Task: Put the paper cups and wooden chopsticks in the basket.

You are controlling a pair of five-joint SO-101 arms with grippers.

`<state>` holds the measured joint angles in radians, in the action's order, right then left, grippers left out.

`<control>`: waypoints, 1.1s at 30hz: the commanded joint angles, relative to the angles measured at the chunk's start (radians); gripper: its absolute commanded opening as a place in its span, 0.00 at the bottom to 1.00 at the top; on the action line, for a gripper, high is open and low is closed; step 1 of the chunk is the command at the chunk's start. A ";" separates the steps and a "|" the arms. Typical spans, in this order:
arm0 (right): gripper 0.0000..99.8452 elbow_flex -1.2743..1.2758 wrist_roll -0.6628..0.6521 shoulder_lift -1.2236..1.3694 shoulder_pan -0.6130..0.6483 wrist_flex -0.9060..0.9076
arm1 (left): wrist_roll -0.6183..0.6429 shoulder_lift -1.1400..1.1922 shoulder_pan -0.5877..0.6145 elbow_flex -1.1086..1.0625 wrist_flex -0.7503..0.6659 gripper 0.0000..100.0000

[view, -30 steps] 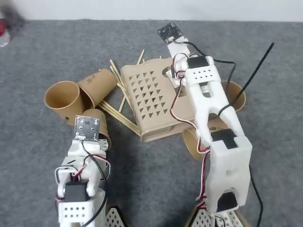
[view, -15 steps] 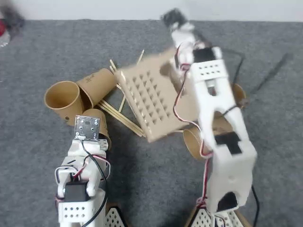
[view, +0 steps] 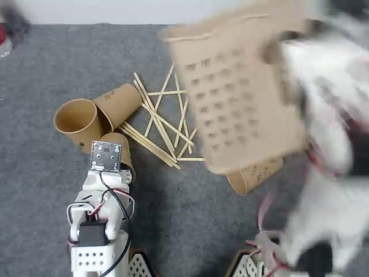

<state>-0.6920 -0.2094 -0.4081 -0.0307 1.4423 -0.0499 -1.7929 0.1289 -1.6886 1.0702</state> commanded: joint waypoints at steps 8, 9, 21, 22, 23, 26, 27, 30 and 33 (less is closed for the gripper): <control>0.01 0.339 0.072 -0.690 -0.427 0.028 | -0.009 0.002 0.009 0.004 0.003 0.01; 0.01 0.413 0.075 -0.759 -0.423 -0.002 | -0.009 0.002 0.009 0.004 0.006 0.01; 0.01 1.731 0.160 -1.331 -0.638 -0.977 | -0.009 0.002 0.009 0.004 0.018 0.01; 0.01 1.840 0.203 -1.369 -0.667 -1.073 | -0.009 0.002 0.009 0.004 0.018 0.01; 0.01 1.946 0.245 -1.406 -0.696 -1.170 | -0.009 0.002 0.009 0.004 0.018 0.01; 0.01 2.177 0.338 -1.408 -0.762 -1.440 | -0.009 0.002 0.009 0.004 0.017 0.01; 0.01 2.243 0.356 -1.399 -0.780 -1.508 | -0.009 0.002 0.009 0.004 0.017 0.01; 0.01 2.383 0.393 -1.380 -0.828 -1.639 | -0.009 0.002 0.009 0.004 0.017 0.01; 0.01 2.378 0.462 -1.362 -0.875 -1.540 | -0.009 0.002 0.009 0.004 0.017 0.01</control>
<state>1.6648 0.1803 -1.7706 -0.8608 -0.1074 -0.0499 -1.7929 0.1289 -1.6886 1.0886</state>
